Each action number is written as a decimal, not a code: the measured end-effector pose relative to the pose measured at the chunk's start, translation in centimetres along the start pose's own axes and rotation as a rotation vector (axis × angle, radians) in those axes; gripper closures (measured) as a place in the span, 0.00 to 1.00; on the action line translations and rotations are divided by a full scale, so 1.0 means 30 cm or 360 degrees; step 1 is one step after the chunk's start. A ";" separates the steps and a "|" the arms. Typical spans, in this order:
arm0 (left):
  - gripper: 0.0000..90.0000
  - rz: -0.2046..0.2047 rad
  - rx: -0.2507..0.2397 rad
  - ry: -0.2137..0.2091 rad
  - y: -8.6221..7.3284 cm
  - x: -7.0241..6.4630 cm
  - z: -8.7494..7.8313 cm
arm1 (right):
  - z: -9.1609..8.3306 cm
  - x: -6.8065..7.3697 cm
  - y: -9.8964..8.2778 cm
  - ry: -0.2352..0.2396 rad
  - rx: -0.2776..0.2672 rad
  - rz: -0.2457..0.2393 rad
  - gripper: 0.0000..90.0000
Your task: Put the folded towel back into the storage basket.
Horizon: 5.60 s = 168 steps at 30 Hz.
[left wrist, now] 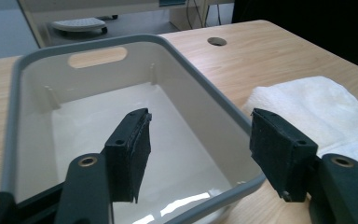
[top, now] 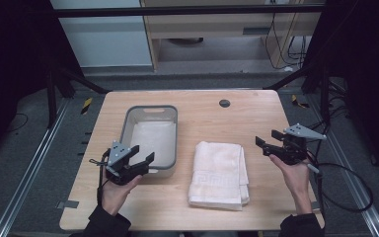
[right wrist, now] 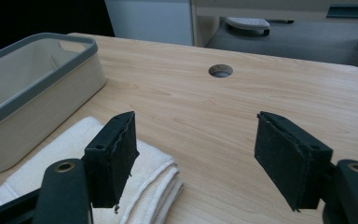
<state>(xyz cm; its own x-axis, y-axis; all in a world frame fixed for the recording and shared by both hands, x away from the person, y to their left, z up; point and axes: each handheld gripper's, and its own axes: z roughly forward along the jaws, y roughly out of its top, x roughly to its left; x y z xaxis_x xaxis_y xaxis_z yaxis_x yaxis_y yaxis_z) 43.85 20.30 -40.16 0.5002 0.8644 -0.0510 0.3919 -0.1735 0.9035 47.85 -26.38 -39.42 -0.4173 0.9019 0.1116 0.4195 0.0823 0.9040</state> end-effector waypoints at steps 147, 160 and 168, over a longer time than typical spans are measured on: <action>0.81 -0.0033 0.0371 -0.0629 -0.143 -0.353 0.250 | 0.202 0.109 -0.146 0.0394 0.0364 0.0210 0.73; 0.81 -0.0006 0.0288 -0.0616 -0.104 -0.362 0.210 | 0.161 0.119 -0.101 0.0401 0.0281 0.0181 0.73; 0.81 0.0003 0.0240 -0.0618 -0.063 -0.355 0.182 | 0.145 0.138 -0.058 0.0388 0.0228 0.0133 0.73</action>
<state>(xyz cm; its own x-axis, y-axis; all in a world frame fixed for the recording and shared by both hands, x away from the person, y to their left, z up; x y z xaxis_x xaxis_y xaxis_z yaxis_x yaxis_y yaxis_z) 42.01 8.84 -43.64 0.7438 0.6267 -0.2324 0.4850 -0.2668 0.8329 48.91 -20.94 -42.33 -0.5507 0.7811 0.2944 0.5627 0.0868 0.8221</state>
